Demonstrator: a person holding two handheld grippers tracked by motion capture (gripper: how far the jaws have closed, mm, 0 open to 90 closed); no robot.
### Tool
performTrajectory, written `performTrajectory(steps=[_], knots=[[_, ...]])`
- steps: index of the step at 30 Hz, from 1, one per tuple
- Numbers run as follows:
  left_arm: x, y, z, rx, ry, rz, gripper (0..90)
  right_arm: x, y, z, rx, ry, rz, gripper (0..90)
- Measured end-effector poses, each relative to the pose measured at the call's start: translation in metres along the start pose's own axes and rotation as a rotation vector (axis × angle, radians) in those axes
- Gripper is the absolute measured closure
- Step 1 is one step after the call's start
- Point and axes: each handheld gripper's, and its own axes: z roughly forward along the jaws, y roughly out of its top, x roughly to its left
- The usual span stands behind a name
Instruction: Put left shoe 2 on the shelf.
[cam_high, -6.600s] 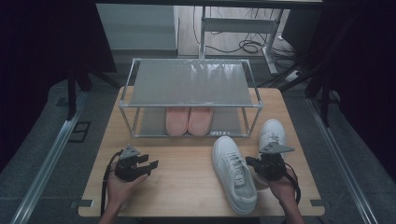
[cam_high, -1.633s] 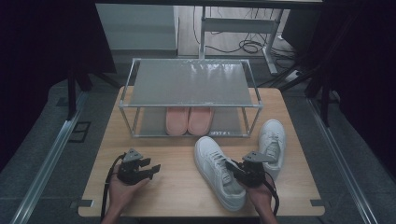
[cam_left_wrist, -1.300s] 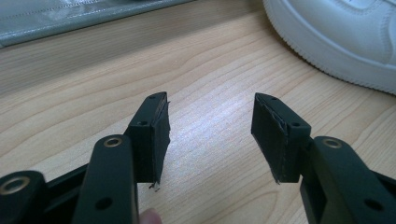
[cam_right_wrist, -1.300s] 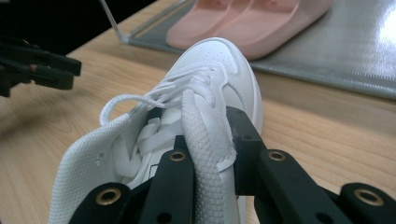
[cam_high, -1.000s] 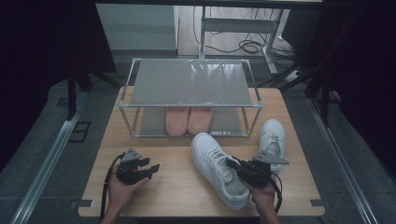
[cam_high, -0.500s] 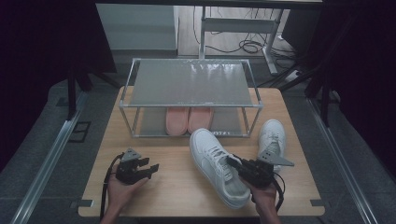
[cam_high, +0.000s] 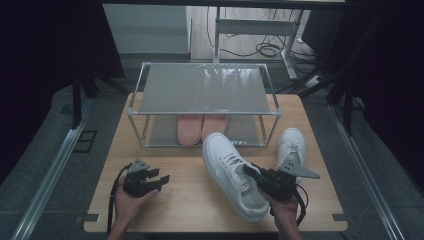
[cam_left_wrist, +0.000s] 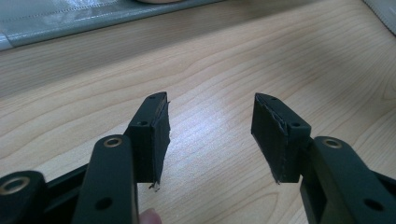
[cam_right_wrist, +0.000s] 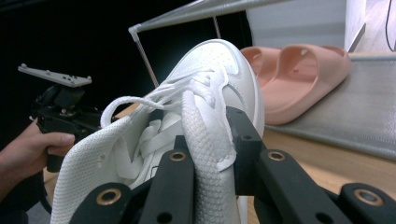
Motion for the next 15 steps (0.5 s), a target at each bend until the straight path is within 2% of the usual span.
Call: performTrajectory(steps=[7,15], knots=[[0.0,0.0,-0.001,-0.001,0.002,-0.002,46.9,0.007,0.009,-0.004,-0.021,0.012,-0.019,81.5],[-0.001,0.0,0.0,0.0,-0.002,0.0,46.9,0.01,0.019,-0.005,-0.046,0.024,-0.016,81.5]])
